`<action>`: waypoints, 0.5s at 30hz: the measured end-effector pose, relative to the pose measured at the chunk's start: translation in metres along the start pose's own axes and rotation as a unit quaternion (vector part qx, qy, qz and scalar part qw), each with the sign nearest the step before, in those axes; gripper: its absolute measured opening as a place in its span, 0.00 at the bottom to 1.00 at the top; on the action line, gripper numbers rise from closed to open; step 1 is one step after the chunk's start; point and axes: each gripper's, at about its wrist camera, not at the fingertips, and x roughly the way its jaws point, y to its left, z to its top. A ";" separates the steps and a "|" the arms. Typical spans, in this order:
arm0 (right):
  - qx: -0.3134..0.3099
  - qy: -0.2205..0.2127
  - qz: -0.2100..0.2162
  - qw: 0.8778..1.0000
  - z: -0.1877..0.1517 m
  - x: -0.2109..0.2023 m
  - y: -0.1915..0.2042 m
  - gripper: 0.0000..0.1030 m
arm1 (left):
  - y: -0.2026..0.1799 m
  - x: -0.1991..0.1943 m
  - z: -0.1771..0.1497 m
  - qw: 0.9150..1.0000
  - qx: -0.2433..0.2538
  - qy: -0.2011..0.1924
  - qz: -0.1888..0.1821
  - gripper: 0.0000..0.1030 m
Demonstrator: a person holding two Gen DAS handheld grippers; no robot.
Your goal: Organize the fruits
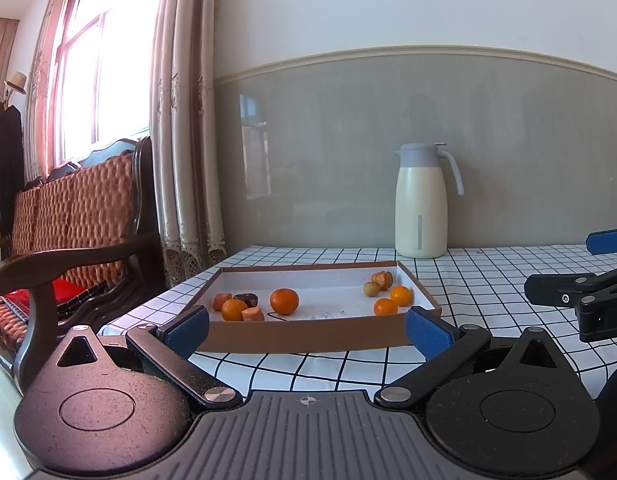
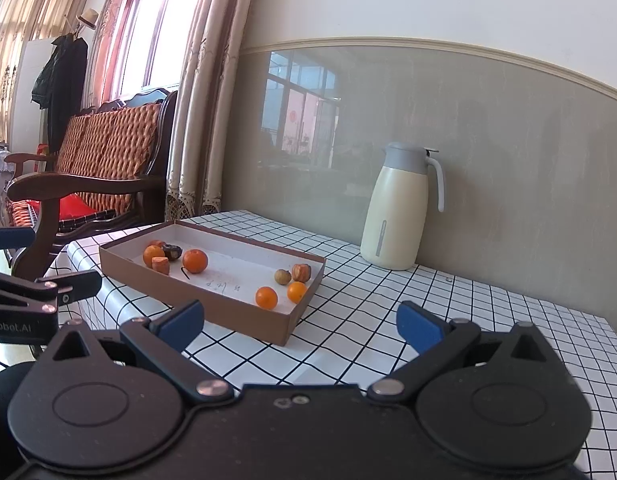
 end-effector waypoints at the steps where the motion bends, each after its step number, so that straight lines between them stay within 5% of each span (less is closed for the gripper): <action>1: 0.000 0.000 0.000 1.000 0.000 0.000 0.000 0.94 | 0.000 0.000 0.000 1.000 0.000 0.000 0.000 1.00; 15: -0.001 0.000 0.000 1.000 0.000 0.000 0.001 0.94 | 0.001 0.000 -0.001 1.000 0.000 -0.002 0.001 1.00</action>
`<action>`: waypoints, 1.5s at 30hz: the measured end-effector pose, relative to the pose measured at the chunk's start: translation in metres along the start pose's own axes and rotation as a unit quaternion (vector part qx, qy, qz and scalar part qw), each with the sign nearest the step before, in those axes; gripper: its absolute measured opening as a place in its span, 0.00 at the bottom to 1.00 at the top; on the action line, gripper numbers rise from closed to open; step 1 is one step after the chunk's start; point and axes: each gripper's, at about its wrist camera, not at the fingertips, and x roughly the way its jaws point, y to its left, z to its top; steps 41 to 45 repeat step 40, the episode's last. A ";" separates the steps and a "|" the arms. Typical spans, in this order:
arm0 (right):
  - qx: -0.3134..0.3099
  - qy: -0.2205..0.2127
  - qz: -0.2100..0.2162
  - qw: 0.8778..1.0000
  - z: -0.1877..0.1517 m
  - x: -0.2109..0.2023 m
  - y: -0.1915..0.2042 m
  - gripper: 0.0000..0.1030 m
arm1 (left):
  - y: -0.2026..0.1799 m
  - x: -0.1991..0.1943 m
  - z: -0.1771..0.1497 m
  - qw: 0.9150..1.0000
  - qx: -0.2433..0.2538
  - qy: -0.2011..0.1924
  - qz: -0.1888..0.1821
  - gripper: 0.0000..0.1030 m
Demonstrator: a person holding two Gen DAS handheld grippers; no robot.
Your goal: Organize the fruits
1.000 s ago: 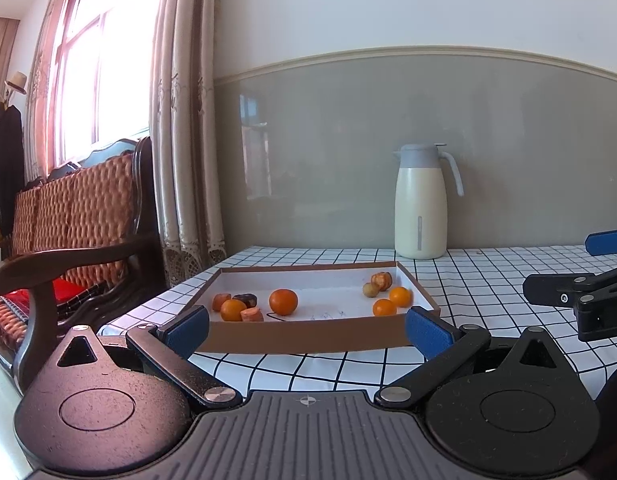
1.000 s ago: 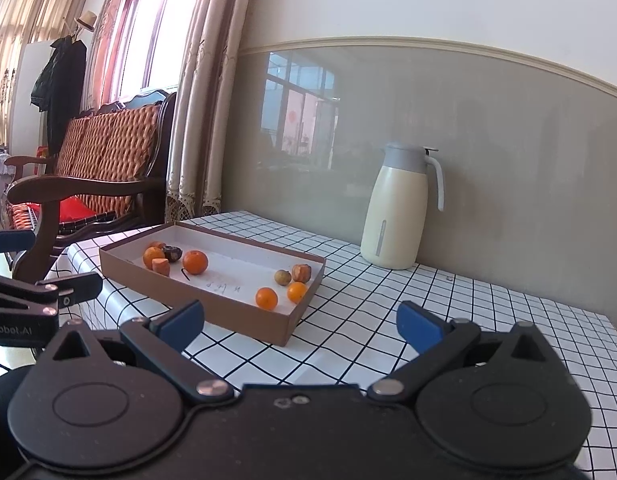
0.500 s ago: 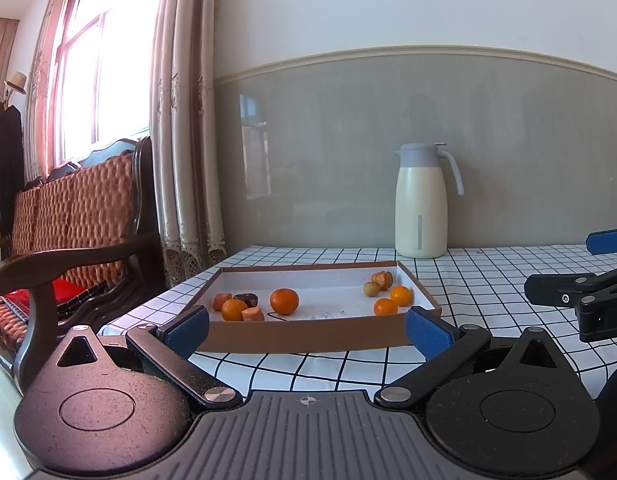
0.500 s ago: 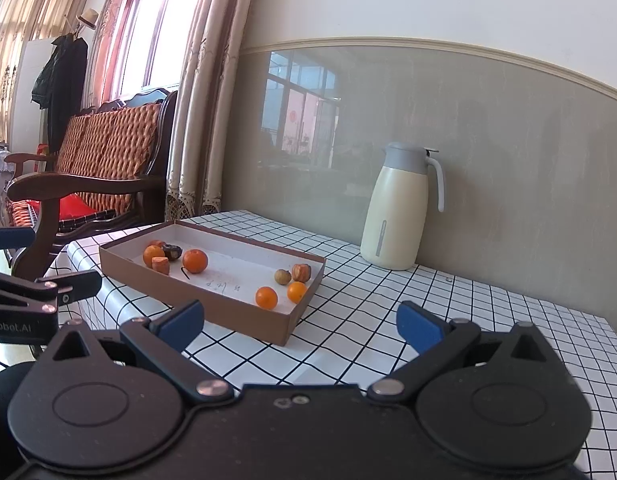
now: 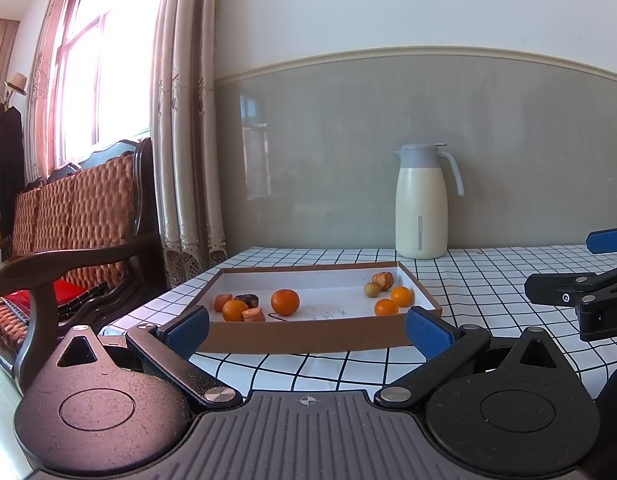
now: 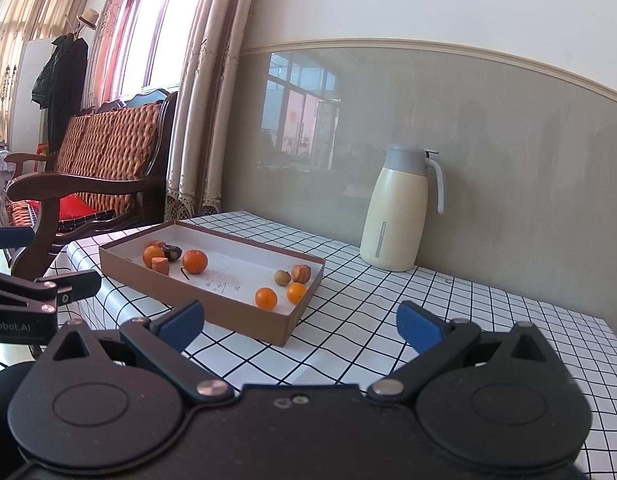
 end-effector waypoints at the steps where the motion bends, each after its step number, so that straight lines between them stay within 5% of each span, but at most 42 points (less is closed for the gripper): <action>1: 0.000 0.000 0.000 1.000 0.000 0.000 0.000 0.94 | 0.000 0.000 0.000 1.000 0.000 0.000 0.000 1.00; 45: -0.001 -0.001 0.000 1.000 -0.001 0.000 -0.001 0.94 | 0.002 -0.001 -0.001 1.000 -0.011 -0.007 0.005 1.00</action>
